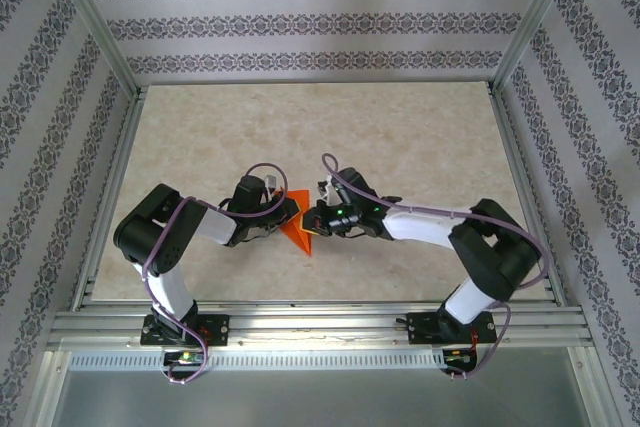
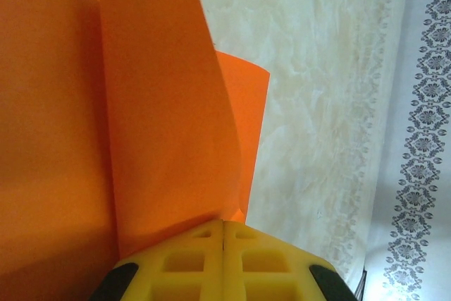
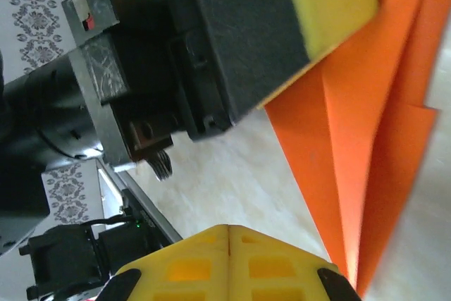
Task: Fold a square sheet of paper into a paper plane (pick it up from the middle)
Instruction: Fourth fold the wing at the center of the table.
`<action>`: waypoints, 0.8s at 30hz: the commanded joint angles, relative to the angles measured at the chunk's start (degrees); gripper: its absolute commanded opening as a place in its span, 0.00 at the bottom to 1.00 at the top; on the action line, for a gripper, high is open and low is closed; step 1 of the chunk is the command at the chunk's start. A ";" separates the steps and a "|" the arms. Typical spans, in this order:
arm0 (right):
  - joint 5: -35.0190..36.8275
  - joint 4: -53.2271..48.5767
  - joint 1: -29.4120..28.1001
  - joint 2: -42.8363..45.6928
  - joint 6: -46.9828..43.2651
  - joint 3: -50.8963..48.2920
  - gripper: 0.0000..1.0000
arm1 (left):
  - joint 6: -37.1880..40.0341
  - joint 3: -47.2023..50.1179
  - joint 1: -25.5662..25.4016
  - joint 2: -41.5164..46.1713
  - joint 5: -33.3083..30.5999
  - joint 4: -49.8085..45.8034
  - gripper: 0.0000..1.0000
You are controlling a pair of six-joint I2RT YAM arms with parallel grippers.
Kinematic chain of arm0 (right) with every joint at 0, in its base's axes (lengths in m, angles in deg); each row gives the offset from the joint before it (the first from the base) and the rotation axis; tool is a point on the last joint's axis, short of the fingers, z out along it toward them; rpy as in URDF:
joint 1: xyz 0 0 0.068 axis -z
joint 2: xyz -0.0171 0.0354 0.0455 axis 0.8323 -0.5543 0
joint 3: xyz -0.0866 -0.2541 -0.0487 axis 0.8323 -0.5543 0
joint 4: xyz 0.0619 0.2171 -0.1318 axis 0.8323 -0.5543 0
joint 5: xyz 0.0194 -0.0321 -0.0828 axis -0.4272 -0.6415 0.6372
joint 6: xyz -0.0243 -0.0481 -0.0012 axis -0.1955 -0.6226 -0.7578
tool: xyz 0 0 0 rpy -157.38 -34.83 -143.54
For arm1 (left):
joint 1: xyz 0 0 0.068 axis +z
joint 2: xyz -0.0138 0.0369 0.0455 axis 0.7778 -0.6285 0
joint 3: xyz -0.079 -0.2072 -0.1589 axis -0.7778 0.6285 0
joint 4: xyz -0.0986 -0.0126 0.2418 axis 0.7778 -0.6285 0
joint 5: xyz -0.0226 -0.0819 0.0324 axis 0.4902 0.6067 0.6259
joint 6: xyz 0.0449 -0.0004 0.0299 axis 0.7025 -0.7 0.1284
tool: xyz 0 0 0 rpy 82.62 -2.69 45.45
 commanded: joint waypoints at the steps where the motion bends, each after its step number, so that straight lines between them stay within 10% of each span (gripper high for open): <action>1: 0.18 -0.83 -0.46 -5.46 1.15 2.93 0.01 | 0.48 1.15 0.40 0.12 -1.39 -2.72 0.02; 24: -1.87 -3.65 2.03 -10.88 -4.94 -4.12 0.00 | 0.77 1.99 0.18 8.07 -0.16 -1.96 0.14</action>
